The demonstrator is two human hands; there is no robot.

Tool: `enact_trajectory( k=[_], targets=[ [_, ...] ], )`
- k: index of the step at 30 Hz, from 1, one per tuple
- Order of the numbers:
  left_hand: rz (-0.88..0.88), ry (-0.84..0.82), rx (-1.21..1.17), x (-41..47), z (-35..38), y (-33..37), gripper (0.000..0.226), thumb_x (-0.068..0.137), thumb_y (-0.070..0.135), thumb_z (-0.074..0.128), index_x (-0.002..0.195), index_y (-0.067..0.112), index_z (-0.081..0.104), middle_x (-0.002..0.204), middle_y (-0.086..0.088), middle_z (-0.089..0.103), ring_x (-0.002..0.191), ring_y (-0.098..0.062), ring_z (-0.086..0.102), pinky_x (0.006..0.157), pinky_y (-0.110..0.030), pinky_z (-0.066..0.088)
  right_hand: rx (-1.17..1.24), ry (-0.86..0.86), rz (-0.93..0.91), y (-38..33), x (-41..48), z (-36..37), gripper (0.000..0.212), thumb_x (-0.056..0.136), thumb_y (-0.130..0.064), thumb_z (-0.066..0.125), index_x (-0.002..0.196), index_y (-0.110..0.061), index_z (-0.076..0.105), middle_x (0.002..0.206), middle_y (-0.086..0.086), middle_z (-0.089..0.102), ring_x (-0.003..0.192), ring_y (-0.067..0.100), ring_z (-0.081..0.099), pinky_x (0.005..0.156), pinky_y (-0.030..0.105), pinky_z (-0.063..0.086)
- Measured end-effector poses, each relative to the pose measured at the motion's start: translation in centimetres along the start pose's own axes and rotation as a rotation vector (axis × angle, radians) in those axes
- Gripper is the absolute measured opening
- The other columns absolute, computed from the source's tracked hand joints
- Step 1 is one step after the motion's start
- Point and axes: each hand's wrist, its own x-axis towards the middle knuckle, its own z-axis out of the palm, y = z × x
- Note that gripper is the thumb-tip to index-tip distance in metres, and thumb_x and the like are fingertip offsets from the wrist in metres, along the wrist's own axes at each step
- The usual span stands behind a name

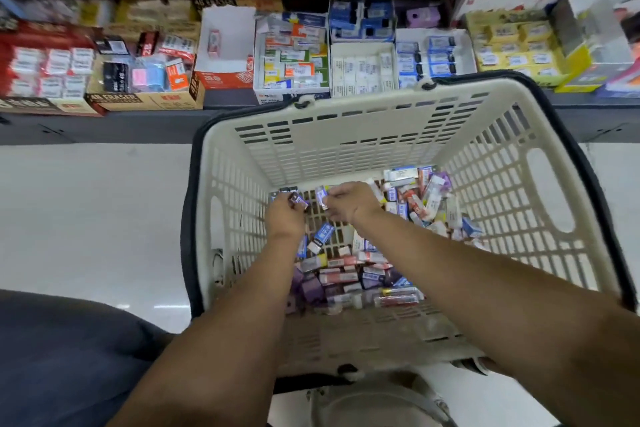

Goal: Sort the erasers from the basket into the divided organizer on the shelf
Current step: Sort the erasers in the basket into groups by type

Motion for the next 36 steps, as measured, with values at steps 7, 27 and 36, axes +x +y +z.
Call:
enact_trajectory(
  k=[7, 27, 36],
  targets=[
    [0.017, 0.027, -0.011, 0.1, 0.1, 0.0, 0.026, 0.092, 0.004, 0.055, 0.118, 0.001, 0.059, 0.103, -0.015, 0.067, 0.097, -0.031, 0.064, 0.081, -0.034, 0.048, -0.303, 0.238, -0.142, 1.1, 2.9, 3.4, 0.003, 0.082, -0.013, 0.067, 0.079, -0.014, 0.066, 0.093, 0.011, 0.071, 0.091, 0.025, 0.066, 0.084, 0.035, 0.052],
    [0.066, 0.022, -0.085, 0.3, 0.8, 0.1, 0.028, 0.098, 0.013, 0.049, 0.12, 0.009, 0.066, 0.116, -0.007, 0.068, 0.107, -0.022, 0.062, 0.097, -0.033, 0.047, -0.007, 0.027, -0.019, 1.8, 3.6, 3.4, 0.027, 0.081, -0.009, 0.073, 0.106, -0.001, 0.069, 0.095, 0.012, 0.067, 0.086, 0.025, 0.064, 0.078, 0.032, 0.053],
    [0.126, -0.011, 0.043, 0.4, 1.0, -0.2, 0.034, 0.1, 0.02, 0.046, 0.079, 0.005, 0.068, 0.072, -0.013, 0.065, 0.068, -0.026, 0.058, 0.069, -0.037, 0.049, -0.094, 0.155, 0.022, 1.4, 3.7, 4.1, 0.029, 0.08, -0.02, 0.074, 0.105, -0.006, 0.069, 0.107, 0.012, 0.07, 0.101, 0.026, 0.065, 0.096, 0.035, 0.05]
  ],
)
